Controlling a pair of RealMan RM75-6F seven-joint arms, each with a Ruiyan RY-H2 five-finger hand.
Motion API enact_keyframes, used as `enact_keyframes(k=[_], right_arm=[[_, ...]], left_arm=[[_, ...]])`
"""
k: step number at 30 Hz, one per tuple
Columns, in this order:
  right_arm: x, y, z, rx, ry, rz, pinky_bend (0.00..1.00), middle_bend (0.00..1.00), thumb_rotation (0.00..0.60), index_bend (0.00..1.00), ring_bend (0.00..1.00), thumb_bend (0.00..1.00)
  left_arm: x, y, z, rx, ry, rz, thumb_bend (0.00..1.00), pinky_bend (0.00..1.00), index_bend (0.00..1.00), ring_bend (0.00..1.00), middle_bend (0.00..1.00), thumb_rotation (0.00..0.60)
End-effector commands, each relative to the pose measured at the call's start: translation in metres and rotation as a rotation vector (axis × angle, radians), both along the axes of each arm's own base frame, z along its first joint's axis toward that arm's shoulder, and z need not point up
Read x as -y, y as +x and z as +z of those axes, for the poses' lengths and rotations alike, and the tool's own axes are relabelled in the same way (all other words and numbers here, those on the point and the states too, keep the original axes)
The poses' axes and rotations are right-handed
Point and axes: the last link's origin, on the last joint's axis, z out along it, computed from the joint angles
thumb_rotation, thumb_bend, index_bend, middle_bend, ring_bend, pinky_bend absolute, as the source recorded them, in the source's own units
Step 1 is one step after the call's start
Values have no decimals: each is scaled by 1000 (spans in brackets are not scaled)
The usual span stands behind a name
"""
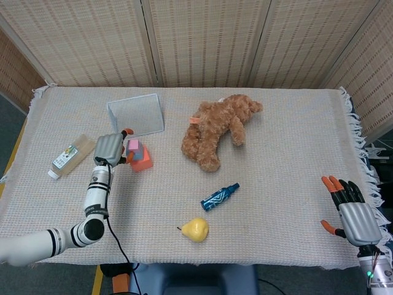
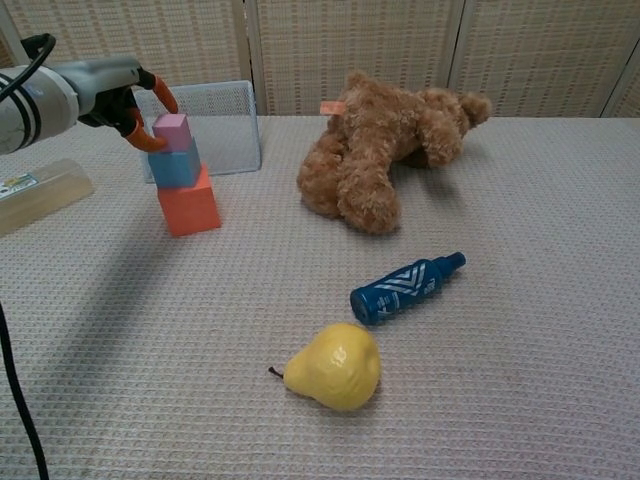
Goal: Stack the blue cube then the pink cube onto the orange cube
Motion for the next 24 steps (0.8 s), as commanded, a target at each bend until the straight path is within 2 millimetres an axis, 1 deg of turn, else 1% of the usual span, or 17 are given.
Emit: enact_keyframes(k=[1,7,11,13,15,16,17,18,19,20,21,22,24], right_arm=[[0,0,0,-1,0,-1,0,0,600,0,0,89],[0,1,0,0,-1,0,0,0,600,0,0,89],[0,1,0,0,2,3,0,0,600,0,0,90],[-1,1,0,1,3,7,0,0,600,0,0,89],[-2,2,1,5,1,12,0,0,600,0,0,90],[-3,2,2,6,0,14,0,0,600,0,0,90],[-4,3,3,7,-1,18,0,0,600,0,0,90],[-4,3,3,10,0,20,0,0,600,0,0,90],[-5,3,4,11,2,22,0,0,600,0,0,90],[-6,4,4,12,6,25,0,0,600,0,0,90],[-7,4,3,14,10,27,0,0,600,0,0,90],[-8,5,3,16,13,29,0,0,600,0,0,90],[-10,6,2,21,20,33,0,0,600,0,0,90]], left_arm=[[1,0,0,-1,-3,-1,345,1000,175,1000,1000,600],[4,1,3,3,-5,-15,345,1000,172,1000,1000,600],[17,-1,11,-23,-3,-54,343,1000,155,1000,1000,600],[31,-8,18,-36,1,-82,341,1000,138,1000,1000,600],[54,-21,29,-16,0,-104,341,1000,126,1000,995,600],[66,-30,34,-6,-1,-114,341,1000,120,983,954,600],[84,-46,40,9,-4,-121,342,998,117,928,880,600],[99,-59,44,16,-10,-124,342,951,115,795,740,600],[116,-74,47,22,-26,-128,343,822,112,589,559,600],[139,-96,50,28,-52,-130,343,698,109,445,437,600],[157,-111,52,30,-75,-127,343,492,102,254,276,600],[175,-126,55,33,-91,-128,343,298,94,101,136,600],[207,-151,60,51,-60,-149,345,176,89,11,44,600]])
